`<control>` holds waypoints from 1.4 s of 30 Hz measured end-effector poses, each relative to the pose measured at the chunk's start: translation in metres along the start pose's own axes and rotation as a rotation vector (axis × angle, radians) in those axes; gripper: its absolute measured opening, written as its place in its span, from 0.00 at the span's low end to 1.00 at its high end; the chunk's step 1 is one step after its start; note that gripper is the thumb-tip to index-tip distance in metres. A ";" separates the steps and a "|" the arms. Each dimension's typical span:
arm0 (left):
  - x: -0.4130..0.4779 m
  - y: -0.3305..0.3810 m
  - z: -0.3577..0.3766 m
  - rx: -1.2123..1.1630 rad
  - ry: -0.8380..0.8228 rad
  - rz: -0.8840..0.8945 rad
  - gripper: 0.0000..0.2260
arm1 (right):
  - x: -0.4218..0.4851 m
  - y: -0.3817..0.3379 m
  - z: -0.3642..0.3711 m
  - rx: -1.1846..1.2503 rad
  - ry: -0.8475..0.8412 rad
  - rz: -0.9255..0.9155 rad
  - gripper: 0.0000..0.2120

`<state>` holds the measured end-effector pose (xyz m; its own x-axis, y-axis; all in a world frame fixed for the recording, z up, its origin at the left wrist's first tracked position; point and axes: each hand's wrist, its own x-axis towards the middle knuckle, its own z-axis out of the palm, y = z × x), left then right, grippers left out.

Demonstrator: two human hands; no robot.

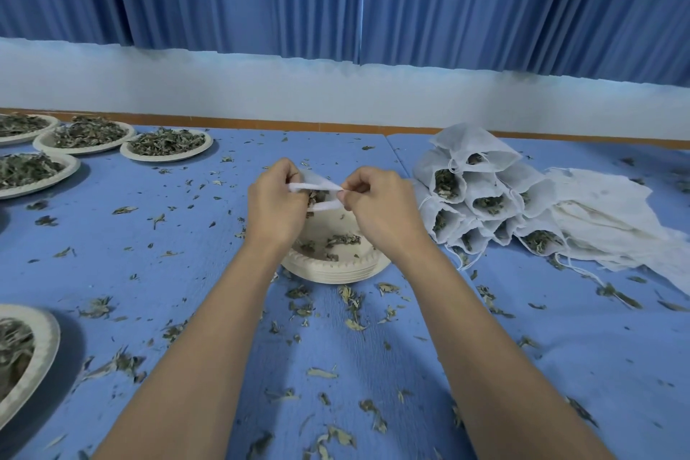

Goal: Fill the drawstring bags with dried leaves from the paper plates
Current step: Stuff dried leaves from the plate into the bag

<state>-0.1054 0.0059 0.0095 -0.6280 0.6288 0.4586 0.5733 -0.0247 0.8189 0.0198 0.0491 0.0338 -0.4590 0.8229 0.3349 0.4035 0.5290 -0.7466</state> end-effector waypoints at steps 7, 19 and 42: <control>0.015 0.002 0.001 0.158 0.063 -0.133 0.18 | -0.002 -0.004 -0.003 0.021 -0.130 -0.004 0.10; 0.003 0.005 0.003 -0.132 -0.030 -0.262 0.15 | -0.003 0.009 0.002 -0.541 -0.390 0.099 0.07; 0.003 0.014 -0.017 -0.391 0.016 -0.356 0.10 | -0.007 0.012 0.043 -0.339 -0.267 -0.258 0.11</control>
<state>-0.1089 -0.0058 0.0281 -0.7577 0.6393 0.1312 0.0857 -0.1018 0.9911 -0.0061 0.0402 -0.0020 -0.7465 0.5981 0.2916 0.4642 0.7821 -0.4157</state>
